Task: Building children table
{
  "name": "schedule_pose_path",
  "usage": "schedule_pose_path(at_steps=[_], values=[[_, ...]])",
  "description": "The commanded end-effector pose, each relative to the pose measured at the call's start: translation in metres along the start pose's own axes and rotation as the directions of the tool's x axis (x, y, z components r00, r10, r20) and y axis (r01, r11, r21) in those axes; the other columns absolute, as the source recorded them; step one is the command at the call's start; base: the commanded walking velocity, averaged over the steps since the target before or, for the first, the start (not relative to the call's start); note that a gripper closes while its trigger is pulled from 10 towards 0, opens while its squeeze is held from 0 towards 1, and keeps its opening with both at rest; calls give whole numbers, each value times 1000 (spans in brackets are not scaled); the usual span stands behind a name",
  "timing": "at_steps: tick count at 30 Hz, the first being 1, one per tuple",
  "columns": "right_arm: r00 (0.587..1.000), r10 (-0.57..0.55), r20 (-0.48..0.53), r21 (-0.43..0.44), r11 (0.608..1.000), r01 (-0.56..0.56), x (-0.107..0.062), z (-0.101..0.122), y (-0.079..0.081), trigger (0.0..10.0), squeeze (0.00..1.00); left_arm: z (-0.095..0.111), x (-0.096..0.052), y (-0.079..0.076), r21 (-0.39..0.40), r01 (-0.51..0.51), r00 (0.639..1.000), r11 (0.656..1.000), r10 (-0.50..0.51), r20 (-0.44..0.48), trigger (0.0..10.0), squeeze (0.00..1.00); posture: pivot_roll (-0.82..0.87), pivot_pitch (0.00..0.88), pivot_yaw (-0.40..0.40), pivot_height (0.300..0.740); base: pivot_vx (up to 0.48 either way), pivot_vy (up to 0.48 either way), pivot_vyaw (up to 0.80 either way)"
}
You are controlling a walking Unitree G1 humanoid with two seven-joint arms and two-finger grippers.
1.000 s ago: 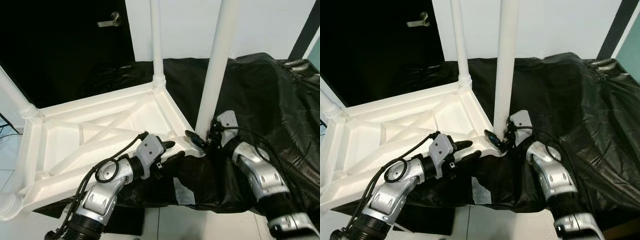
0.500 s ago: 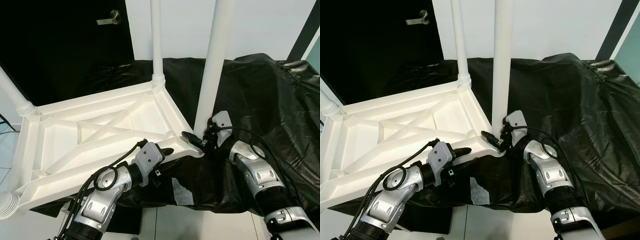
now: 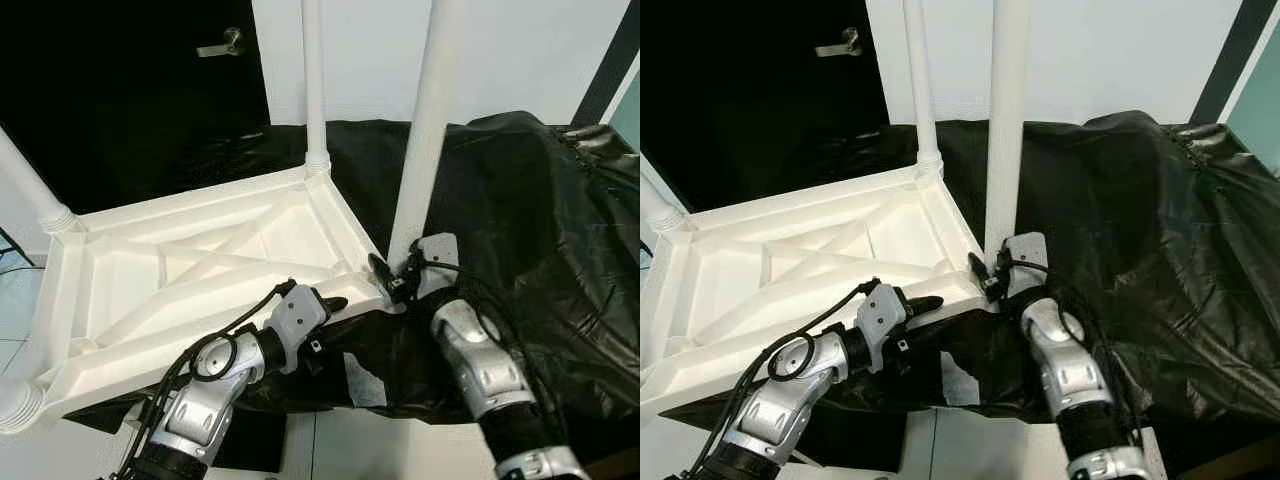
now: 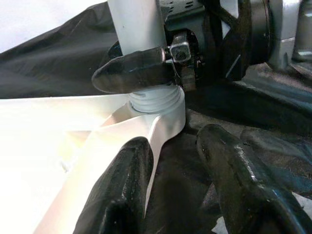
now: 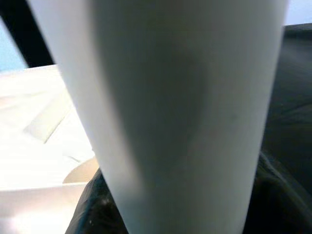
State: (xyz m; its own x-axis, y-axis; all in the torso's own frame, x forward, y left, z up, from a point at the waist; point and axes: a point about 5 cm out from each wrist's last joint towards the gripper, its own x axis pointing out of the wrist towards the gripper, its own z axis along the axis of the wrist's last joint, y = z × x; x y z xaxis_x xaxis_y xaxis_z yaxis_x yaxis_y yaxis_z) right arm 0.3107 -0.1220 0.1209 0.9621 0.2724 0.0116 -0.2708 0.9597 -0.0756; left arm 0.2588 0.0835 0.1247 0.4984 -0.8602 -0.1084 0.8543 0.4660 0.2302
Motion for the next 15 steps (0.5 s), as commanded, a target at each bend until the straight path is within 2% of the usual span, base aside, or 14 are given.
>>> schedule_pose_path(at_steps=[1,2,3,5,6,8,15], values=[[985,-152,-86,1,988,153,-9,-18,-5,10000,0,-2,-1,6,17,-43,999,999,43,-12,10000,0,-47,0,39,740,0,0,0],[973,-219,-78,10,975,221,-10,-18,-2,10000,0,-1,0,8,18,-48,999,999,48,-9,10000,0,-48,0,40,740,0,0,0],[973,-219,-78,10,975,221,-10,-18,-2,10000,0,-1,0,8,18,-48,999,999,48,-9,10000,0,-48,0,40,740,0,0,0],[945,-318,-72,47,946,321,-10,-16,3,10000,0,0,0,11,23,-53,999,998,54,-6,10000,0,-49,0,40,740,0,0,0],[945,-318,-72,47,946,321,-10,-16,3,10000,0,0,0,11,23,-53,999,998,54,-6,10000,0,-49,0,40,740,0,0,0],[952,-297,-76,101,947,303,-8,-13,12,10000,0,1,1,12,24,-53,999,998,54,-4,10000,0,-53,0,45,740,0,0,0],[958,-284,-49,70,955,287,-6,-7,12,10000,0,3,2,10,27,-37,999,999,37,2,10000,0,-48,0,43,740,0,0,0]])
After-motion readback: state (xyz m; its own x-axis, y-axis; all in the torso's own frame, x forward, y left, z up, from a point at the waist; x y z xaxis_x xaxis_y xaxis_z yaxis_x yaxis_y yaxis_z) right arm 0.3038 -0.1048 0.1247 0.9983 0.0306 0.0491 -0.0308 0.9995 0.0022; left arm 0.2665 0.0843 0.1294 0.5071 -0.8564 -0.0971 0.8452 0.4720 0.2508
